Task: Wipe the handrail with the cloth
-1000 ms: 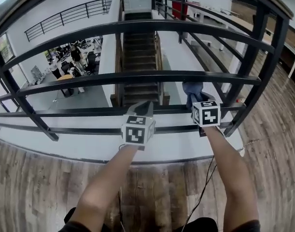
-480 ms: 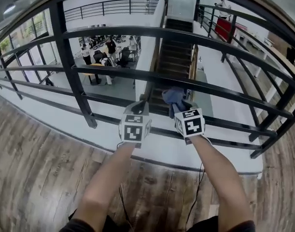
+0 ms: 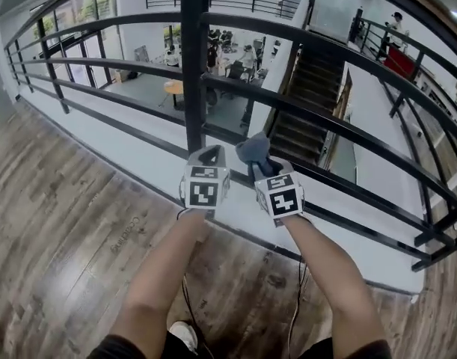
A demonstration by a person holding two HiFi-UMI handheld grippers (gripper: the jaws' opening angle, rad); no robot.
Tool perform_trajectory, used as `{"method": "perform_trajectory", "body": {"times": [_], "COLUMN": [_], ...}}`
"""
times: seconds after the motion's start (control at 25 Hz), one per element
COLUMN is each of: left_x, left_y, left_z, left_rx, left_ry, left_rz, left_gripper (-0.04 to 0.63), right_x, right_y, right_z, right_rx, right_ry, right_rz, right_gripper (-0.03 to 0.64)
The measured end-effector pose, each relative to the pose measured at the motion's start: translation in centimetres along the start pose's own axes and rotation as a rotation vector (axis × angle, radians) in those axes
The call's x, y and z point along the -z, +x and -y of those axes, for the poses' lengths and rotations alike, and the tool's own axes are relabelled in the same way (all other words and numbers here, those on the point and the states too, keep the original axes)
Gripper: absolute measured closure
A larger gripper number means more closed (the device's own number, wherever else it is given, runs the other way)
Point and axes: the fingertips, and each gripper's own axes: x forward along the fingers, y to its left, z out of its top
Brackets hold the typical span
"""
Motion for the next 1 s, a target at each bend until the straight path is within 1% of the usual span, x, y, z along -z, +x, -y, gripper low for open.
{"method": "perform_trajectory", "body": {"times": [0.08, 0.12, 0.2, 0.28, 0.4, 0.48, 0.6, 0.72, 0.88, 1.0], "left_x": [1.2, 1.8, 3.2, 4.8, 6.7, 7.6, 9.2, 10.4, 11.6, 11.9], "left_y": [-0.4, -0.6, -0.9, -1.2, -1.3, -0.9, -0.4, 0.2, 1.1, 1.7], "left_z": [-3.5, -5.0, -7.4, -9.6, -12.1, -13.0, -13.9, -14.3, -13.5, -13.0], "left_rx": [-0.032, -0.044, -0.063, -0.08, -0.104, -0.109, -0.104, -0.085, -0.06, -0.052], "left_ry": [-0.03, -0.033, -0.017, -0.01, -0.048, -0.076, -0.094, -0.134, -0.132, -0.102], "left_rz": [-0.012, -0.02, -0.041, -0.063, -0.083, -0.09, -0.112, -0.134, -0.161, -0.155], "left_gripper": [0.597, 0.597, 0.597, 0.597, 0.597, 0.597, 0.597, 0.597, 0.597, 0.597], "right_x": [-0.1, -0.1, 0.0, 0.7, 2.8, 4.4, 6.0, 6.9, 8.3, 9.5], "right_y": [2.5, 3.7, 6.3, 8.9, 12.5, 14.5, 17.0, 18.9, 19.8, 19.7], "right_z": [-3.6, -5.2, -7.6, -9.2, -9.9, -9.8, -10.2, -10.4, -10.1, -9.1], "right_rx": [-0.034, -0.049, -0.07, -0.073, -0.039, -0.003, 0.038, 0.063, 0.087, 0.102], "right_ry": [0.001, 0.005, 0.026, 0.063, 0.092, 0.114, 0.157, 0.155, 0.2, 0.228], "right_rz": [-0.014, -0.022, -0.043, -0.075, -0.132, -0.165, -0.197, -0.226, -0.254, -0.275], "right_gripper": [0.526, 0.526, 0.526, 0.526, 0.526, 0.526, 0.526, 0.526, 0.526, 0.526]}}
